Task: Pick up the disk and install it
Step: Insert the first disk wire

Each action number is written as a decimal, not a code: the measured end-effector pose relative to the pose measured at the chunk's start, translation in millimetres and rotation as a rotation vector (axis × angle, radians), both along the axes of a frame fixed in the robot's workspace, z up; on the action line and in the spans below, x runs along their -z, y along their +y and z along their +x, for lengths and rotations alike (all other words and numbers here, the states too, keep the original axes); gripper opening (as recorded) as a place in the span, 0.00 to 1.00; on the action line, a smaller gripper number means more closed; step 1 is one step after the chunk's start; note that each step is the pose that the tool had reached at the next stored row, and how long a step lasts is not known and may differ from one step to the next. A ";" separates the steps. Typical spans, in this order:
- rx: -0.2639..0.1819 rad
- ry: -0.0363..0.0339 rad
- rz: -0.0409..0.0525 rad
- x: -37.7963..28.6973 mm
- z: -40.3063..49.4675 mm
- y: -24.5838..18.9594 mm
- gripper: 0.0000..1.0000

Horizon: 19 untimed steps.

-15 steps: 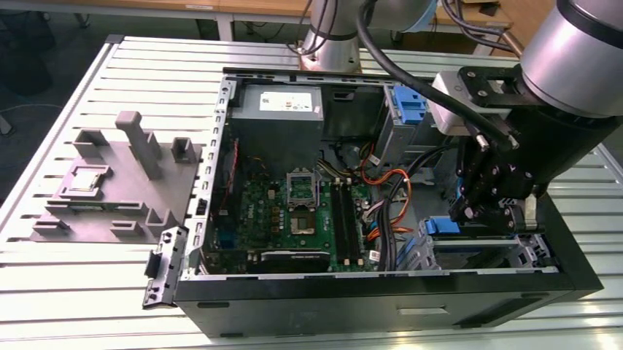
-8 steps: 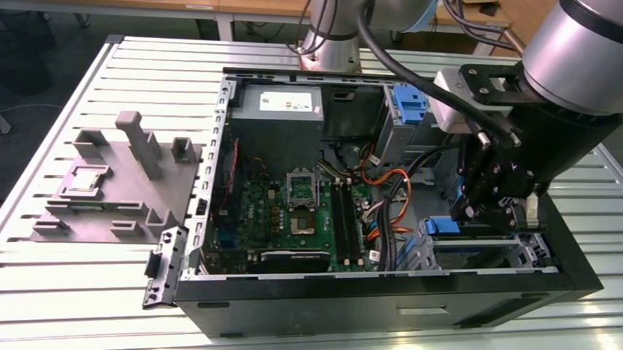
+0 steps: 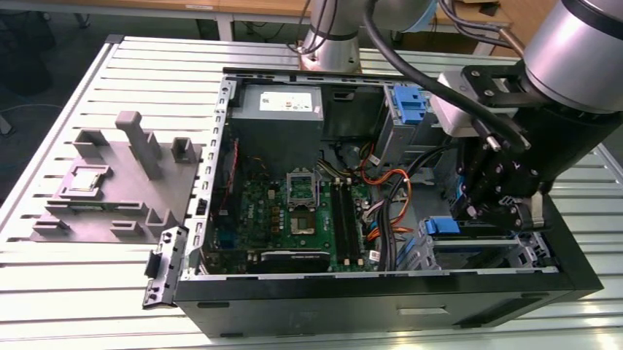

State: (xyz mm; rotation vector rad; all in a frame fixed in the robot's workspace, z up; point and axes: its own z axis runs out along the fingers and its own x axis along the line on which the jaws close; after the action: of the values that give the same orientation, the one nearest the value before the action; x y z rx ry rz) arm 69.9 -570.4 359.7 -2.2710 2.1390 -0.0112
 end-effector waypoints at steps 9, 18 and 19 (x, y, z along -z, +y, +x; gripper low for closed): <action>-0.020 -0.0067 0.0000 0.0 12.1 2.7 0.10; -0.021 -0.0066 -0.0004 0.6 31.9 10.0 0.10; -0.021 -0.0067 -0.0006 0.7 33.6 10.7 0.10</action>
State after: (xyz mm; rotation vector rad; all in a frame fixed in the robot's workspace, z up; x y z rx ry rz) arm 103.5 -559.6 359.0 -2.2899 2.1125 -0.0191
